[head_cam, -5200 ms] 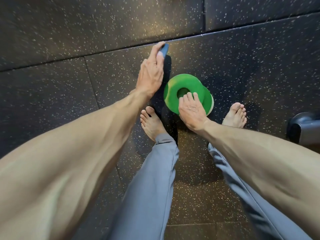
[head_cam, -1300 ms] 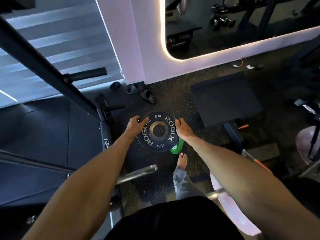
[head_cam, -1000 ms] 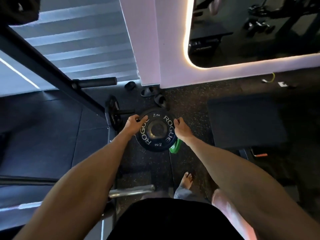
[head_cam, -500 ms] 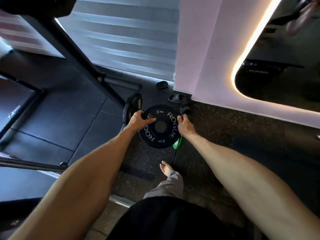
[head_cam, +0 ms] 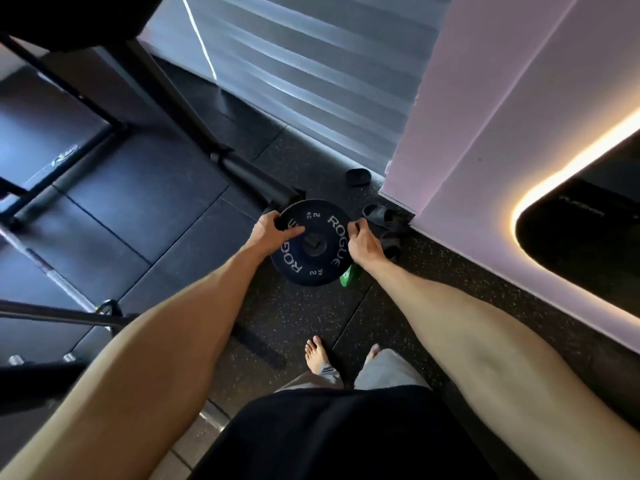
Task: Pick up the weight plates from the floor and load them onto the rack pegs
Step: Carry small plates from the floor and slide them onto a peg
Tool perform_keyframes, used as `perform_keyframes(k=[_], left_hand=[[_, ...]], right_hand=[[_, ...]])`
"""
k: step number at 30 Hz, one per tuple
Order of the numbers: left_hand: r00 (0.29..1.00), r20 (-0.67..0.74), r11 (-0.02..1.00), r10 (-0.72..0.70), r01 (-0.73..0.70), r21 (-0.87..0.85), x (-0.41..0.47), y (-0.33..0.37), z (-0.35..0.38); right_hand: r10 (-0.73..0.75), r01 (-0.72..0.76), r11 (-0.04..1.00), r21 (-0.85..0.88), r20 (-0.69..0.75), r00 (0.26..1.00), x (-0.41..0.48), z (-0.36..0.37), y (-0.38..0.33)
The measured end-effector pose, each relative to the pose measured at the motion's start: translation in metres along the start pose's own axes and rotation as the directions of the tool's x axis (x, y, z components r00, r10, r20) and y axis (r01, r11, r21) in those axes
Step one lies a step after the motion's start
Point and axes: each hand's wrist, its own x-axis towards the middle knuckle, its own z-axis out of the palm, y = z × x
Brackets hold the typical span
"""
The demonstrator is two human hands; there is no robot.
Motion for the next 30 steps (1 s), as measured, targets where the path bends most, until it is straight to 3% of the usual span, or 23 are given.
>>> perform_keyframes(k=[8,19,30], left_hand=[[0.979,-0.187,0.997,-0.077,0.072,-0.034,0.031,0.025,-0.006],[0.894,-0.425,0.989,-0.145,0.124,-0.076,0.053,0.04,-0.006],[0.8,-0.576,0.986,-0.165,0.116,-0.121,0.061,0.039,0.006]], right_hand=[[-0.096,0.105,0.993,-0.055,0.144,0.985,0.063,-0.01,-0.034],[-0.209,0.271,0.957,-0.104,0.4,0.893,0.135,-0.013,-0.074],[-0.269,0.374,0.917,-0.139,0.476,0.837,0.17,-0.006,-0.094]])
